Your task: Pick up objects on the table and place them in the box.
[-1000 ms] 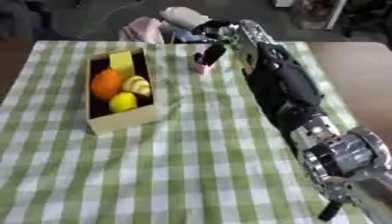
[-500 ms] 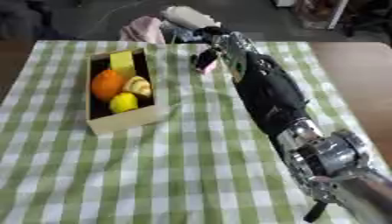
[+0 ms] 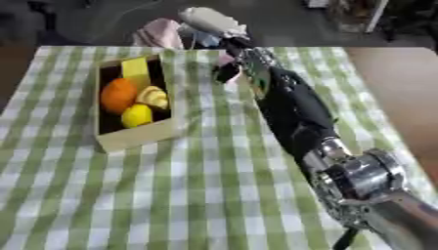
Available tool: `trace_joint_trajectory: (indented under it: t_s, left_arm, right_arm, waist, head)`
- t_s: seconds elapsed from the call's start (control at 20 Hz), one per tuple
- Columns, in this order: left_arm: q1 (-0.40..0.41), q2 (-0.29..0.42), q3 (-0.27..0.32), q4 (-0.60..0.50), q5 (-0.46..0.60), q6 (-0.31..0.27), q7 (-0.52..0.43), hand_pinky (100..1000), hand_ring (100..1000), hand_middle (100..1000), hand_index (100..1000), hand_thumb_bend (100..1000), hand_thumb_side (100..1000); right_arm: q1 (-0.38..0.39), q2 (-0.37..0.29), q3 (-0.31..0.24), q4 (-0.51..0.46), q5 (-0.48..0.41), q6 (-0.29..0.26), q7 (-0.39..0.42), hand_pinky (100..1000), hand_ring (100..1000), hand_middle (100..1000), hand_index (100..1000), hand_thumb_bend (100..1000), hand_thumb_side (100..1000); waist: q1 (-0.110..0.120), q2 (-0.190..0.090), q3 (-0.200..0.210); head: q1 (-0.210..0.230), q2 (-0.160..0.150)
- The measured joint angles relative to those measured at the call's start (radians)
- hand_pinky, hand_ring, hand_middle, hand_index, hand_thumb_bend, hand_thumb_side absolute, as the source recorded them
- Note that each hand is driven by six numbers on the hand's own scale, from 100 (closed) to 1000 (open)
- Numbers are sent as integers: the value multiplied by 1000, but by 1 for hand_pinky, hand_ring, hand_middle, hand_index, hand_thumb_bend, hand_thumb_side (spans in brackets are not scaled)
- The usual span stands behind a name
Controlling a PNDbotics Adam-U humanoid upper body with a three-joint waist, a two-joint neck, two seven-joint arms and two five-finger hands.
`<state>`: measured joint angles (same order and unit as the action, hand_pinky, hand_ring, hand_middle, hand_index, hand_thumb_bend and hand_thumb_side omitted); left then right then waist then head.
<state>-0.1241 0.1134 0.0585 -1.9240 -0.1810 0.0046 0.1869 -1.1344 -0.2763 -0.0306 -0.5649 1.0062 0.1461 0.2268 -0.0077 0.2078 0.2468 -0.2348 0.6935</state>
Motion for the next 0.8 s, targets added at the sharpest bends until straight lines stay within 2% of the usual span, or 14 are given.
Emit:
trace_joint_trajectory:
  t_s: [0.55, 0.8]
  left_arm:
    - [-1, 0, -5, 0, 0, 0, -5, 719, 536, 710, 830, 378, 777]
    - [-1, 0, -5, 0, 0, -1, -6, 720, 535, 710, 830, 380, 779]
  right_arm:
    - [9, 8, -6, 31, -27, 37, -32, 947, 996, 998, 1000, 100, 205]
    - [13, 8, -12, 33, -30, 59, -85, 944, 991, 990, 1000, 100, 201]
  waist:
    - [0, 4, 8]
    - [0, 6, 12]
  head:
    - [-6, -1]
    - [-12, -1]
